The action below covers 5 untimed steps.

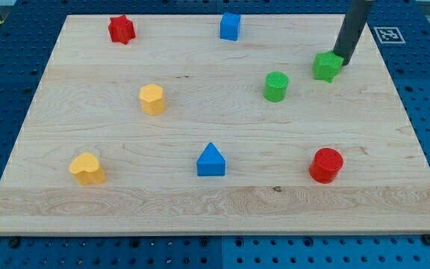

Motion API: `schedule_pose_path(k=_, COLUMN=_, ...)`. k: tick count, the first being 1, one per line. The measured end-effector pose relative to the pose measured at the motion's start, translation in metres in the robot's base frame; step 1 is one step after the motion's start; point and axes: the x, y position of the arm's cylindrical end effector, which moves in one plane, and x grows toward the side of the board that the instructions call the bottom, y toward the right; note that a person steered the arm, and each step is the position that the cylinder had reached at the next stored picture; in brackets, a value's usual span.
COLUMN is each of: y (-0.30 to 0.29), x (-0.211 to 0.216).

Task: Push red star closer to blue cube

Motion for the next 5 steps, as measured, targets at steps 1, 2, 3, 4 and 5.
schedule_pose_path(k=1, y=-0.026, x=0.005)
schedule_pose_path(k=2, y=-0.043, x=0.004)
schedule_pose_path(k=3, y=-0.059, x=0.020)
schedule_pose_path(k=4, y=-0.070, x=0.027)
schedule_pose_path(k=5, y=-0.070, x=0.028)
